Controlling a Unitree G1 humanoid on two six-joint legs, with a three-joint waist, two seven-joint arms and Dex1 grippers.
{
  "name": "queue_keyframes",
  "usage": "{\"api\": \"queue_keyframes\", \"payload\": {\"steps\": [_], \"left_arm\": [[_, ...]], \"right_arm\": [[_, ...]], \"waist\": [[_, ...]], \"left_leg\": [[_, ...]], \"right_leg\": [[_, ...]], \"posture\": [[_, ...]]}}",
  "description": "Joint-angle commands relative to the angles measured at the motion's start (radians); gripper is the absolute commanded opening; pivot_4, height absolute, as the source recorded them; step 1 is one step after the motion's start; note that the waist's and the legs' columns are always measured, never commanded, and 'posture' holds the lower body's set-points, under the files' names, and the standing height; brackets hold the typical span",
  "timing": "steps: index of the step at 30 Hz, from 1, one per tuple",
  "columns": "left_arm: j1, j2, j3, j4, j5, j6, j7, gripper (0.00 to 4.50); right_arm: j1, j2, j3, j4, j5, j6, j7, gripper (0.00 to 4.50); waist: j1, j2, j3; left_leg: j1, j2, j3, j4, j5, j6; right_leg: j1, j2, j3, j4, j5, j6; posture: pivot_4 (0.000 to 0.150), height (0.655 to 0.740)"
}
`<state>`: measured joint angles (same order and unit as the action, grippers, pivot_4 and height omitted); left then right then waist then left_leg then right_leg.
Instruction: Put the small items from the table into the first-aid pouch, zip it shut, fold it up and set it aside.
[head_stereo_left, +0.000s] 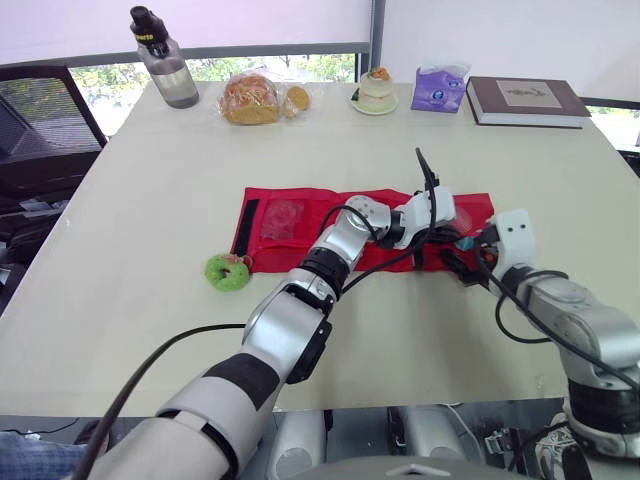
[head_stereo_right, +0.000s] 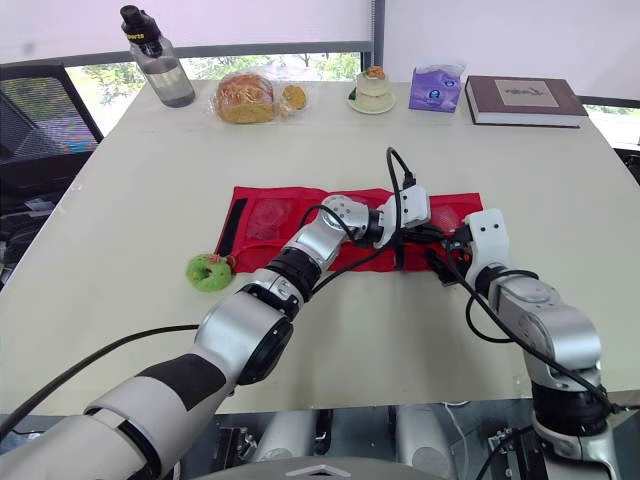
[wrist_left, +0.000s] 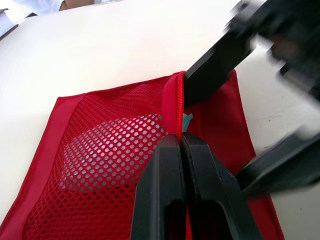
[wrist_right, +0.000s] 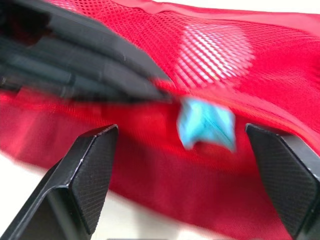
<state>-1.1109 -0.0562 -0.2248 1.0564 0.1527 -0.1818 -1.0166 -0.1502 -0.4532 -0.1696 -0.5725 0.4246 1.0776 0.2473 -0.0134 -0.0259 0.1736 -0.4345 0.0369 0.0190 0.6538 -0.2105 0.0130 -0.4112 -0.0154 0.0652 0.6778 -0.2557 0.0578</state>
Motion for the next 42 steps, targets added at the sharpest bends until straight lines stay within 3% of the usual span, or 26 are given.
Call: {"api": "queue_keyframes", "payload": {"steps": [1, 3, 4, 7, 11, 12, 20, 25, 29, 30, 31, 35, 37, 39, 42], "left_arm": [[-0.024, -0.017, 0.007, -0.011, -0.023, -0.008, 0.007, 0.00], [-0.027, -0.020, 0.007, -0.011, -0.024, -0.011, 0.006, 0.00], [-0.028, -0.022, 0.007, -0.012, -0.025, -0.012, 0.005, 0.00], [-0.029, -0.028, 0.007, -0.020, -0.028, -0.011, 0.001, 0.00], [-0.023, -0.033, 0.005, -0.032, -0.030, -0.009, -0.007, 0.00], [-0.020, -0.034, 0.004, -0.036, -0.031, -0.009, -0.010, 0.00], [-0.007, -0.037, -0.002, -0.047, -0.039, -0.005, -0.015, 0.00], [-0.022, -0.048, 0.011, -0.035, -0.056, 0.018, -0.016, 0.00], [-0.050, -0.067, 0.053, -0.030, -0.106, 0.050, -0.017, 0.00], [-0.051, -0.069, 0.063, -0.034, -0.114, 0.053, -0.011, 0.63], [-0.053, -0.070, 0.069, -0.036, -0.121, 0.054, -0.004, 0.79], [-0.049, -0.048, 0.080, -0.073, -0.146, 0.074, -0.039, 2.38], [-0.044, -0.033, 0.083, -0.101, -0.161, 0.089, -0.058, 3.41], [-0.037, 0.050, 0.097, -0.180, -0.186, 0.115, -0.118, 4.34], [0.002, 0.168, 0.117, -0.331, -0.247, 0.203, -0.217, 4.43]], "right_arm": [[0.028, -0.020, -0.037, -0.065, 0.017, -0.003, 0.019, 4.15], [0.033, -0.022, -0.024, -0.053, 0.007, -0.019, 0.017, 3.69], [0.026, -0.020, -0.013, -0.038, -0.001, -0.029, 0.014, 3.14], [-0.008, -0.001, 0.016, 0.018, -0.018, -0.056, 0.007, 2.13], [-0.071, 0.000, 0.072, 0.130, -0.100, -0.150, -0.014, 0.26], [-0.094, 0.000, 0.083, 0.158, -0.115, -0.169, -0.015, 0.07], [-0.145, 0.025, 0.107, 0.248, -0.174, -0.253, -0.022, 0.07], [-0.007, -0.045, 0.032, 0.069, -0.061, -0.192, 0.107, 0.07], [0.077, -0.110, -0.138, -0.080, 0.050, -0.128, 0.157, 0.07], [0.079, -0.113, -0.155, -0.088, 0.065, -0.116, 0.155, 0.59], [0.082, -0.117, -0.166, -0.094, 0.073, -0.107, 0.152, 0.75], [0.115, -0.123, -0.194, -0.079, 0.070, -0.102, 0.136, 2.45], [0.131, -0.129, -0.197, -0.066, 0.057, -0.110, 0.127, 3.53], [0.119, -0.109, -0.169, 0.007, 0.028, -0.131, 0.100, 4.48], [0.088, -0.092, -0.120, 0.102, -0.028, -0.151, 0.055, 4.50]], "waist": [[-0.003, 0.000, 0.000], [-0.005, 0.000, 0.000], [-0.005, 0.000, 0.000], [-0.006, 0.000, 0.000], [-0.003, 0.000, 0.000], [-0.003, 0.000, 0.000], [-0.001, 0.000, 0.000], [0.004, 0.001, 0.000], [0.000, 0.001, 0.000], [-0.003, 0.001, 0.000], [-0.005, 0.001, 0.000], [-0.005, 0.001, 0.000], [-0.007, 0.001, 0.000], [-0.012, 0.001, 0.000], [-0.031, 0.002, 0.000]], "left_leg": [[0.000, 0.000, 0.000, 0.000, 0.000, 0.000], [0.001, 0.000, 0.000, 0.000, 0.000, 0.000], [0.002, 0.000, 0.000, 0.000, 0.000, 0.000], [0.002, 0.000, 0.000, 0.000, 0.000, 0.000], [0.001, 0.000, 0.000, 0.000, 0.000, 0.000], [0.001, 0.000, 0.000, 0.000, 0.000, 0.000], [0.001, 0.000, 0.001, 0.000, 0.000, 0.000], [0.000, 0.000, 0.000, 0.000, 0.000, 0.000], [-0.001, -0.001, 0.000, 0.000, 0.000, 0.000], [-0.001, 0.000, 0.000, 0.000, 0.000, 0.000], [0.000, 0.000, 0.000, 0.000, 0.000, 0.000], [0.002, 0.001, -0.002, 0.000, 0.000, 0.000], [0.002, 0.001, -0.002, 0.000, 0.000, 0.000], [0.002, 0.001, -0.001, 0.000, 0.000, 0.000], [0.003, 0.001, -0.001, 0.000, 0.000, 0.000]], "right_leg": [[0.000, 0.000, 0.001, 0.000, 0.000, 0.000], [0.000, 0.000, 0.001, 0.000, 0.000, 0.000], [0.000, 0.001, 0.001, 0.001, 0.000, 0.000], [0.000, 0.001, 0.001, 0.001, 0.000, 0.000], [0.000, 0.001, 0.001, 0.000, 0.000, 0.000], [0.000, 0.001, 0.001, 0.000, 0.000, 0.000], [0.000, 0.001, 0.001, 0.000, 0.000, 0.000], [0.000, 0.000, 0.001, -0.001, 0.000, 0.000], [0.000, 0.000, 0.000, -0.001, 0.000, 0.000], [0.000, 0.000, 0.001, -0.001, 0.000, 0.000], [0.000, 0.000, 0.001, -0.001, 0.000, 0.001], [0.000, 0.002, 0.001, 0.001, -0.001, 0.002], [0.000, 0.003, 0.001, 0.001, -0.001, 0.001], [0.000, 0.003, 0.002, 0.001, 0.000, 0.000], [0.000, 0.003, 0.003, 0.001, 0.000, 0.000]], "posture": [[0.150, 0.7387], [0.150, 0.7387], [0.150, 0.7387], [0.150, 0.7387], [0.150, 0.7387], [0.150, 0.7387], [0.150, 0.7387], [0.150, 0.7387], [0.150, 0.7387], [0.150, 0.7387], [0.150, 0.7387], [0.150, 0.7387], [0.150, 0.7387], [0.150, 0.7387], [0.150, 0.7387]]}}
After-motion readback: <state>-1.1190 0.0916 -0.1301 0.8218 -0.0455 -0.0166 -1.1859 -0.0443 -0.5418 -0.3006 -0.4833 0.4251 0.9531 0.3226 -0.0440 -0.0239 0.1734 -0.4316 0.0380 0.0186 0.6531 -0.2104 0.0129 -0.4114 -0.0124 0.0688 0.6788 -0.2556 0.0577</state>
